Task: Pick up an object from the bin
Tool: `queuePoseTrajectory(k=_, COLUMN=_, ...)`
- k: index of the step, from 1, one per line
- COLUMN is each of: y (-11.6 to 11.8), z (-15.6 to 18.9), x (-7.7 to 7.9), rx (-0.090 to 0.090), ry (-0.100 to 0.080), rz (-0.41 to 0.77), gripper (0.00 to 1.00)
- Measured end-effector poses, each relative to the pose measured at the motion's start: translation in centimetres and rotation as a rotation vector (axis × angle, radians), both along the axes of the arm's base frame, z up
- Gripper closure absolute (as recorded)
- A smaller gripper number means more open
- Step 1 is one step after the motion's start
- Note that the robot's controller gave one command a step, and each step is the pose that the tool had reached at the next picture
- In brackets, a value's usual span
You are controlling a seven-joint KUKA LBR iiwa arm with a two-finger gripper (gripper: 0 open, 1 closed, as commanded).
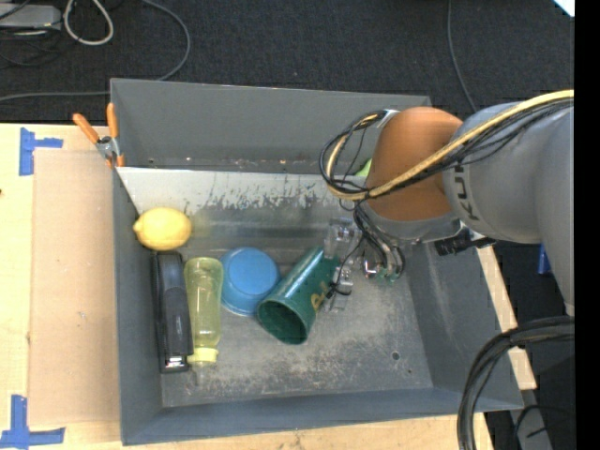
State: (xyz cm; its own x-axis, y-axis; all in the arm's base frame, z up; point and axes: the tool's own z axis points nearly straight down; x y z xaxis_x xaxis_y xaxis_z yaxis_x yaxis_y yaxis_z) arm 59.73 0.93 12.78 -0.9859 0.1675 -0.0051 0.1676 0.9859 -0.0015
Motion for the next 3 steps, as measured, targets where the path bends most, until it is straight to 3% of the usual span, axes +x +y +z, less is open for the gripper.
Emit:
queuePoseTrajectory(k=1, y=2.1, z=-0.2, x=-1.1, rx=0.004, ry=0.004, rz=0.267, gripper=0.00)
queuePoseTrajectory(k=2, y=2.7, z=-3.3, x=0.0, rx=0.001, ry=-0.006, rz=0.086, gripper=0.00)
queuePoseTrajectory(k=3, y=4.1, z=-3.9, x=-0.7, rx=0.000, ry=-0.024, rz=0.222, gripper=0.00)
